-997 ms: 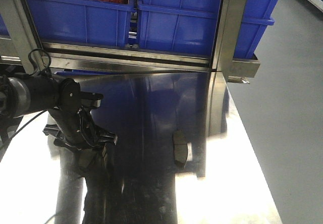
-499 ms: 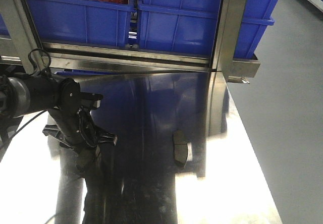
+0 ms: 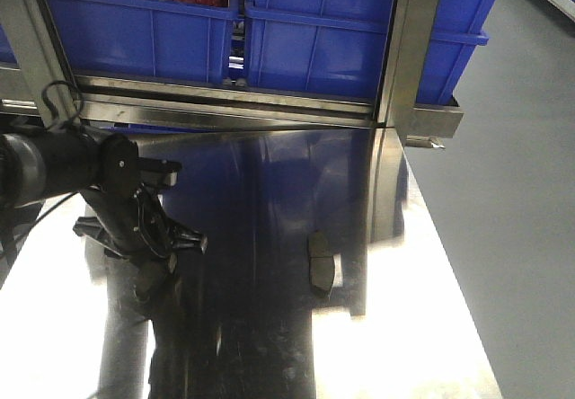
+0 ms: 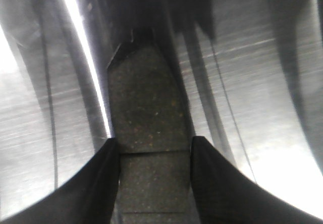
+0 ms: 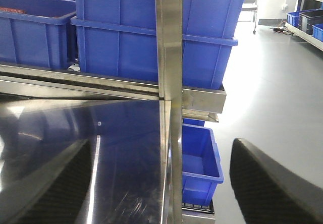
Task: Move and align brake pads A on conveyor
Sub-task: 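Lower the open left gripper around the brake pad and close it, then lift the brake pad off the table with the left gripper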
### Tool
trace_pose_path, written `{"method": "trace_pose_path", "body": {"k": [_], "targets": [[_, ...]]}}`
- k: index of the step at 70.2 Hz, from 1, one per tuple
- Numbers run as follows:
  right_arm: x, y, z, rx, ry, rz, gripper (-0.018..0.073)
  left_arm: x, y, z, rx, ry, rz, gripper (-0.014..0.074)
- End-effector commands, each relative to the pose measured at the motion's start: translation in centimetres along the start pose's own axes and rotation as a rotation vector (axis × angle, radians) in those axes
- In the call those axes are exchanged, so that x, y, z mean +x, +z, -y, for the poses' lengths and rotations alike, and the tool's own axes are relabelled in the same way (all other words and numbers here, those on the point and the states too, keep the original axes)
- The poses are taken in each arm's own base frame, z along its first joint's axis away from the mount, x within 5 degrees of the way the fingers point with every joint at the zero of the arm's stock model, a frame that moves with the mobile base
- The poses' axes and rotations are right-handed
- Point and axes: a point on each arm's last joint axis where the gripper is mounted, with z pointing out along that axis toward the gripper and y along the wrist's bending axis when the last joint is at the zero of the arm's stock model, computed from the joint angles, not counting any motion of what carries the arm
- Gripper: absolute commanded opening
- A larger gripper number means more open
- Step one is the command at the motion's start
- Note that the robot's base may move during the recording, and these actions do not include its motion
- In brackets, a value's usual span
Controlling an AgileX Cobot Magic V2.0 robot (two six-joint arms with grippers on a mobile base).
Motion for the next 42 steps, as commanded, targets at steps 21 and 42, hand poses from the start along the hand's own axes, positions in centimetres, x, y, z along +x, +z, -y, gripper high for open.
{"method": "trace_pose_path", "body": {"k": [21,42], "targets": [[-1.6,-0.1,0.0,0.009,-0.005,0.095,0.0536,0.8,-10.4,-0.1,0.006,0.040,0.271,-0.0007],[-1.6,-0.1,0.0,0.009,-0.005,0.095,0.0536,5.8,-13.8,-1.1,0.013,0.034,0.382,-0.0006]]}}
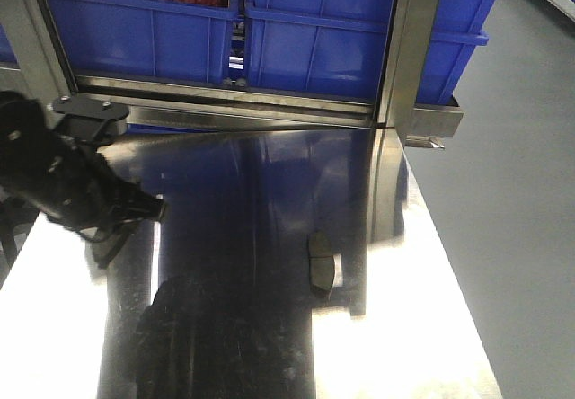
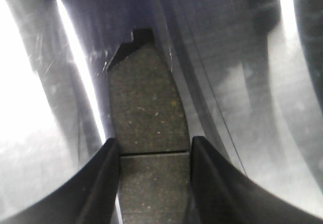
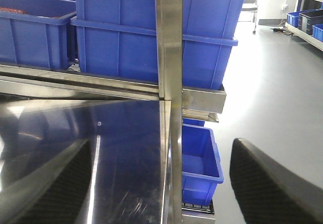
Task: Move and align brake pads A on conveyor
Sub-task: 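Lift the brake pad off the table with the left gripper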
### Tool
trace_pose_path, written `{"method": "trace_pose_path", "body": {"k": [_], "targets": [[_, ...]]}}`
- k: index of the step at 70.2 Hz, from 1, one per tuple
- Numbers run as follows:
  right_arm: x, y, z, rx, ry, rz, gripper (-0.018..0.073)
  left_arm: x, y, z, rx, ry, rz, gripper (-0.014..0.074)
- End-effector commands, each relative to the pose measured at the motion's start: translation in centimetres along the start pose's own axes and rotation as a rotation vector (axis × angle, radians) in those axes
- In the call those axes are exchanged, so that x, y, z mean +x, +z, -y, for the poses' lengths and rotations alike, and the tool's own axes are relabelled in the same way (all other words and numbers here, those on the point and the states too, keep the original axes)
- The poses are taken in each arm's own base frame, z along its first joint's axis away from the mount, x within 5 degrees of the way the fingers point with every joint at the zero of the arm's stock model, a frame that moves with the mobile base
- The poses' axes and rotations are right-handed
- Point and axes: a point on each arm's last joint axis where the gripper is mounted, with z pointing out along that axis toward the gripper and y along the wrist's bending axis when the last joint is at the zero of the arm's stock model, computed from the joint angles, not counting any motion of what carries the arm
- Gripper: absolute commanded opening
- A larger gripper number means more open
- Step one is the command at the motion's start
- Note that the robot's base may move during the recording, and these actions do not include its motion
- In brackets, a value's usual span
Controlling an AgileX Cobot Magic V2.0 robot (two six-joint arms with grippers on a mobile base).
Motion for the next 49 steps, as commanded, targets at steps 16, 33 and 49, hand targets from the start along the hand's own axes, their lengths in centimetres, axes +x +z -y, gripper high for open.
{"method": "trace_pose_path", "body": {"k": [16,33,49], "targets": [[-1.6,-0.1,0.0,0.009,-0.005,0.095,0.0536,5.0,-7.0,-0.8,0.034,-0.009,0.224,-0.0006],[-1.6,-0.1,0.0,0.009,-0.005,0.095,0.0536,10.5,-9.2,-1.7,0.046,-0.014,0.293,-0.0006],[-1.6,-0.1,0.0,0.009,-0.005,0.095,0.0536,14.6,-10.1,-2.3,0.041,-0.015,0.287,-0.0006]]}}
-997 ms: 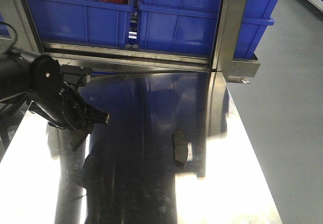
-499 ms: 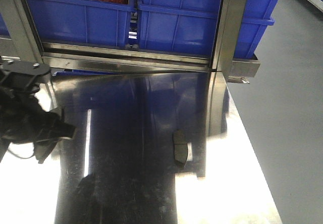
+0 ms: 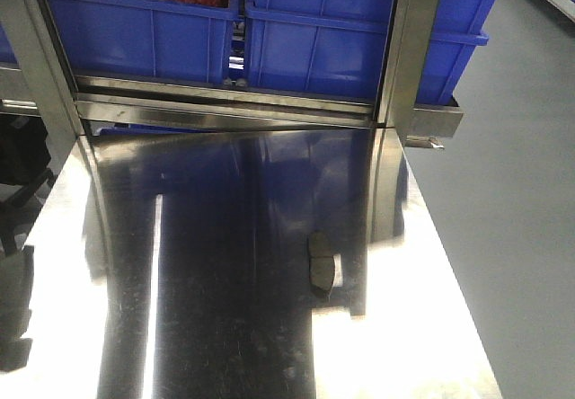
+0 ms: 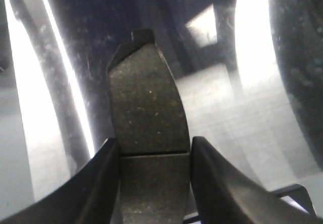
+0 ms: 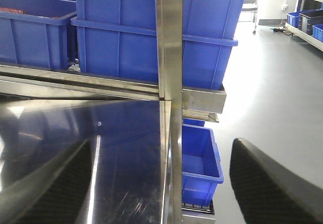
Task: Move and align brake pads A on conveyor
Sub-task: 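Lift the brake pad off the table with the left gripper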
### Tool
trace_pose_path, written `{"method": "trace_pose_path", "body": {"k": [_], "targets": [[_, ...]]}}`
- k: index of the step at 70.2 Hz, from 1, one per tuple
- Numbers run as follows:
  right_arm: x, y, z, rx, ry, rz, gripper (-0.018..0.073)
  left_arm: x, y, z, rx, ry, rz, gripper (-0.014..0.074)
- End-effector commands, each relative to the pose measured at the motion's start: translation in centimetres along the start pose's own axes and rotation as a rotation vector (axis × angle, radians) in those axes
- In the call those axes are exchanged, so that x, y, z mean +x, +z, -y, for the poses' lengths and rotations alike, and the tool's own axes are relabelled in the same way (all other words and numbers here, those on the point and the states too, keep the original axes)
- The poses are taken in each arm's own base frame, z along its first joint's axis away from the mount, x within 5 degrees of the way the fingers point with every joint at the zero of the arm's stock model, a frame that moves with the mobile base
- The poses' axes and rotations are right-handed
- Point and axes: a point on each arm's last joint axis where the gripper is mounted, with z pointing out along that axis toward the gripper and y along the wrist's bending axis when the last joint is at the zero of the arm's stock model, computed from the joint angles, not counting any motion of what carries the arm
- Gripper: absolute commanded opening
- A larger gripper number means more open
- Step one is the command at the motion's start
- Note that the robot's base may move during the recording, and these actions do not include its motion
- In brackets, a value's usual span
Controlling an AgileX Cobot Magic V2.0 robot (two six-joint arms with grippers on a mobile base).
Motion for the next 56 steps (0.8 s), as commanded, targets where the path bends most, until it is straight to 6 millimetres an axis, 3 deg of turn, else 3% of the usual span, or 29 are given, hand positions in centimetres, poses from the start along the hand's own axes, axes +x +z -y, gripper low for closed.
{"method": "trace_pose_path", "body": {"k": [1,23,56], "targets": [[-1.6,-0.1,0.0,0.009,-0.005,0.095,0.0536,0.2,-1.5,0.0,0.016,-0.008,0.095,-0.0006],[-1.6,-0.1,0.0,0.009,-0.005,0.095,0.0536,1.7,-3.3,-0.3,0.028,-0.011,0.176,-0.0006],[-1.6,-0.1,0.0,0.009,-0.005,0.095,0.0536,1.8,-3.3,-0.3,0.028,-0.010,0.180,-0.0006]]}}
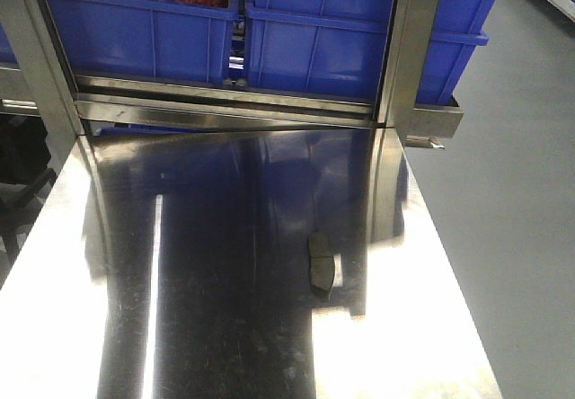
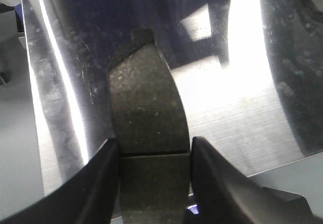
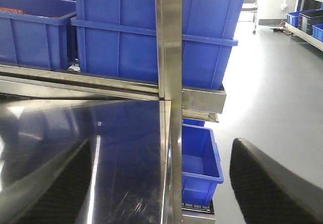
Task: Move and align brake pads A on conveyor
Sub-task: 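Lift the brake pad off the table with the left gripper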
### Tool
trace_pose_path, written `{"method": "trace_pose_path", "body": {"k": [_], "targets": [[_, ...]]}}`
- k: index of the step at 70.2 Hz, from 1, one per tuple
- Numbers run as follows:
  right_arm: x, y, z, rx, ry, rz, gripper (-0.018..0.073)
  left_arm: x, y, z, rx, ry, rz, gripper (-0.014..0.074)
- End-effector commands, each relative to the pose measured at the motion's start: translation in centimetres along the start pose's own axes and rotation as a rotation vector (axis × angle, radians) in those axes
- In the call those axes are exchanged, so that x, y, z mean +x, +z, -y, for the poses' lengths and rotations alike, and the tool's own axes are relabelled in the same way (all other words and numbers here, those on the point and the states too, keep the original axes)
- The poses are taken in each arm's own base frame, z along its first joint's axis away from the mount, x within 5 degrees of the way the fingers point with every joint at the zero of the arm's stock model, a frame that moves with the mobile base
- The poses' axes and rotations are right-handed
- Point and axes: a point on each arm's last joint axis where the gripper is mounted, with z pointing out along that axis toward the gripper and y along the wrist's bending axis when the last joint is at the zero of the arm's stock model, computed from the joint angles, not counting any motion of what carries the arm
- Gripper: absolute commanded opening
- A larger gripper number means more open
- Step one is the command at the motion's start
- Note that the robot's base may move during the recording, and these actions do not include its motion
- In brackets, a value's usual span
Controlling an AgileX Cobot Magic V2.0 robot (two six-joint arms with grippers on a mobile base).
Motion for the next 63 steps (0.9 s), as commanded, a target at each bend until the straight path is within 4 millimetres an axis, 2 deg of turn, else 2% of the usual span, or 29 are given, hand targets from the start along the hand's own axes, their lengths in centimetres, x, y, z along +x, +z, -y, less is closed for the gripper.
{"method": "trace_pose_path", "body": {"k": [1,63], "targets": [[-1.56,-0.12,0.05,0.009,-0.005,0.095,0.0536,-1.17,-0.78,0.20,0.018,-0.006,0.099,-0.0006],[-1.63,-0.13,0.05,0.009,-0.003,0.103,0.0536,-1.17,-0.78,0.20,0.018,-0.006,0.099,-0.0006]]}}
